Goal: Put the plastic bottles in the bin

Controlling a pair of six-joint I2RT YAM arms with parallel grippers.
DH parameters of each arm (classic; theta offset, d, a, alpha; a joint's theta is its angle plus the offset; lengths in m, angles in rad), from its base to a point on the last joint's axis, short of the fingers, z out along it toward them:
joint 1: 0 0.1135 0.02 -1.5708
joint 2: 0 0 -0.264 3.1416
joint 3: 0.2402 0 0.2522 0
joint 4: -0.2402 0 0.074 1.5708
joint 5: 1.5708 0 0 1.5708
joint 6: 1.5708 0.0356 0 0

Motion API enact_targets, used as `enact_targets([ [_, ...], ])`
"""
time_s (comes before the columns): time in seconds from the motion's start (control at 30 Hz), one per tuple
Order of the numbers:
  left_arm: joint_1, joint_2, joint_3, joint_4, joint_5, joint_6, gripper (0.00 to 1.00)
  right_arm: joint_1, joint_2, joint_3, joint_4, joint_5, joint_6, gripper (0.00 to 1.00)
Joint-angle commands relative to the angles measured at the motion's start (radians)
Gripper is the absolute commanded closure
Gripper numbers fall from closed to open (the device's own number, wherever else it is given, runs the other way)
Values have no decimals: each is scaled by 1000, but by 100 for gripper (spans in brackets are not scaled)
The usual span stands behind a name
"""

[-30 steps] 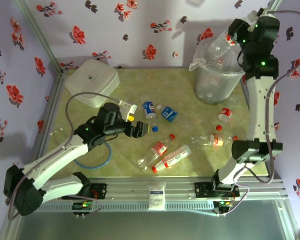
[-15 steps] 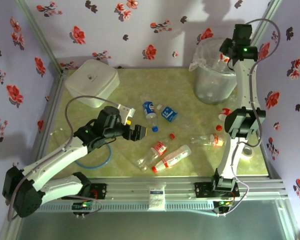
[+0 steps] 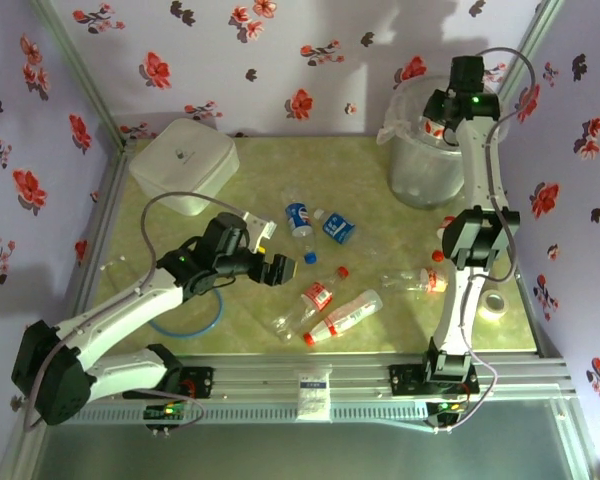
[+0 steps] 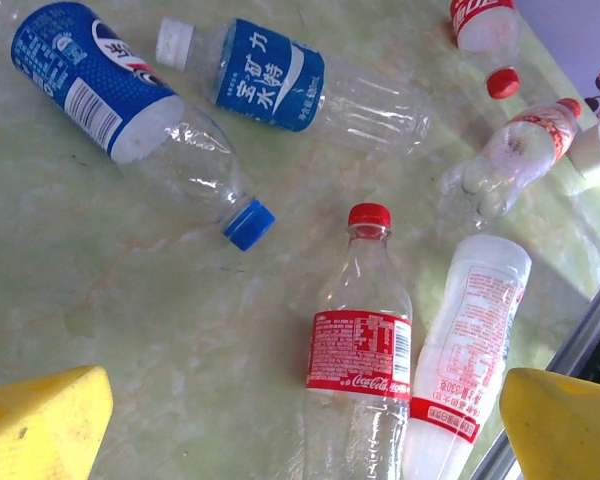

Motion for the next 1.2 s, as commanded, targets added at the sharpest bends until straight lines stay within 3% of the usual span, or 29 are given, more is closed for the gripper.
enact_targets([
  [0.0,5,-4,-17,-25,22,29,0,10,108,-20,-99,-33,-37,56],
  [0.13,6,-8,-21,-28,22,30,0,10,144,-8,-90,-58,-30,54],
  [0.3,5,-3,-20,-38,22,36,0,10,156,-5,-89,-93,-38,25],
  [0.63,5,8,-3,-52,21,43,0,4,38,92,-163,-48,-74,1],
  [1.03,5,61,15,-73,20,46,0,-68,-106,68,-226,-21,-113,1],
  [1.17,-1,92,30,-82,20,49,0,-70,-96,29,-216,-95,-115,16],
])
